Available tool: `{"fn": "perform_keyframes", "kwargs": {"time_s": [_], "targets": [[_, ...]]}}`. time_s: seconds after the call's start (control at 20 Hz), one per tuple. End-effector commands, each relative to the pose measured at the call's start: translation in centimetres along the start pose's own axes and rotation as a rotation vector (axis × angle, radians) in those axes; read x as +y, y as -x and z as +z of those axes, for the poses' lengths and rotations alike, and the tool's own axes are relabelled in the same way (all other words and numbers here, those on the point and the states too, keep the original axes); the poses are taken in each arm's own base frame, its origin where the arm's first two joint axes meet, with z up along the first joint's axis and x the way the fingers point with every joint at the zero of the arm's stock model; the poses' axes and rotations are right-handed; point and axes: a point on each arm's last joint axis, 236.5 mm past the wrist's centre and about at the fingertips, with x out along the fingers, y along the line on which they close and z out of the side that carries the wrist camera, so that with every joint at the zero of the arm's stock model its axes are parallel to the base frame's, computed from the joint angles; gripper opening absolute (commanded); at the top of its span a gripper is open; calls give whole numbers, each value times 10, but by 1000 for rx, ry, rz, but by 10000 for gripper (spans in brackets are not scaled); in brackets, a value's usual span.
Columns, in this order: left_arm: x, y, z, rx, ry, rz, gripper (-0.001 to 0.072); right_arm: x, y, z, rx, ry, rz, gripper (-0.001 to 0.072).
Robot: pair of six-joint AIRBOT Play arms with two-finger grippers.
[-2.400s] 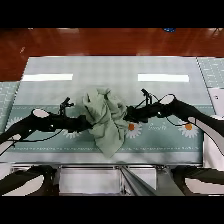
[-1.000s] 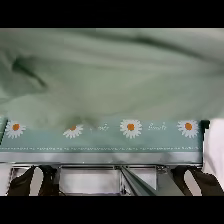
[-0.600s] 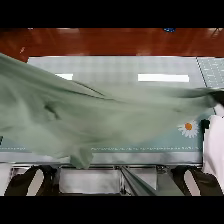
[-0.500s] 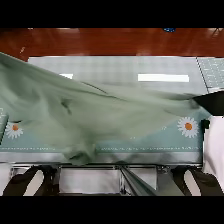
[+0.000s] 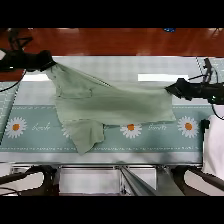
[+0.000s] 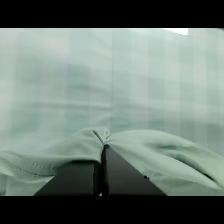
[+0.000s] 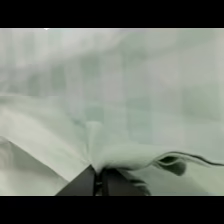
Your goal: Fold the shirts.
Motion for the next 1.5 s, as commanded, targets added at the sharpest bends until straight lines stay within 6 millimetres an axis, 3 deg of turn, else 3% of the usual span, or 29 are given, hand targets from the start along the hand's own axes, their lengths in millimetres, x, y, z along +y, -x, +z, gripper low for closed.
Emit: {"fn": "perform_keyframes", "kwargs": {"time_s": [0.0, 0.05, 0.1, 0.15, 0.25, 0.35, 0.45, 0.55, 0.65, 0.7, 0.8, 0.9, 1.0, 1.15, 1.4, 1.45], "targets": [[8, -52, -1, 9, 65, -19, 31, -24, -58, 40, -30, -213, 101, 105], [12, -51, -6, 36, 72, -18, 140, -24, -63, 46, -20, -240, 124, 322], [17, -47, -12, 70, 83, -17, 420, -22, -63, 52, -5, -241, 148, 411], [27, -39, -20, 122, 96, -14, 507, -19, -56, 60, -1, -227, 166, 411], [58, -10, -43, 273, 120, 20, 507, -12, -24, 83, -16, -203, 219, 408], [89, 29, -73, 424, 188, 20, 506, -9, 21, 97, -33, -181, 266, 408], [110, 58, -95, 476, 261, 8, 506, -27, 59, 88, -20, -105, 191, 408], [123, 70, -115, 440, 342, 18, 506, -66, 79, 58, 22, -56, -9, 408], [130, 70, -160, 452, 396, 35, 506, -106, 88, 13, 36, -133, -180, 408], [130, 67, -185, 479, 412, 35, 506, -116, 86, -11, 36, -175, -220, 408], [130, 58, -230, 522, 477, 34, 506, -123, 83, -48, 15, -199, -247, 408], [124, 47, -253, 522, 570, 2, 506, -122, 84, -69, -6, -196, -258, 408], [115, 38, -258, 490, 619, -44, 506, -113, 88, -79, -7, -174, -251, 408], [108, 29, -258, 465, 642, -72, 506, -106, 91, -77, -20, -163, -239, 408], [80, 6, -283, 572, 550, -76, 501, -97, 89, -75, -28, -180, -202, 408], [80, 1, -284, 566, 553, -58, 347, -97, 89, -75, -29, -181, -200, 408]]}}
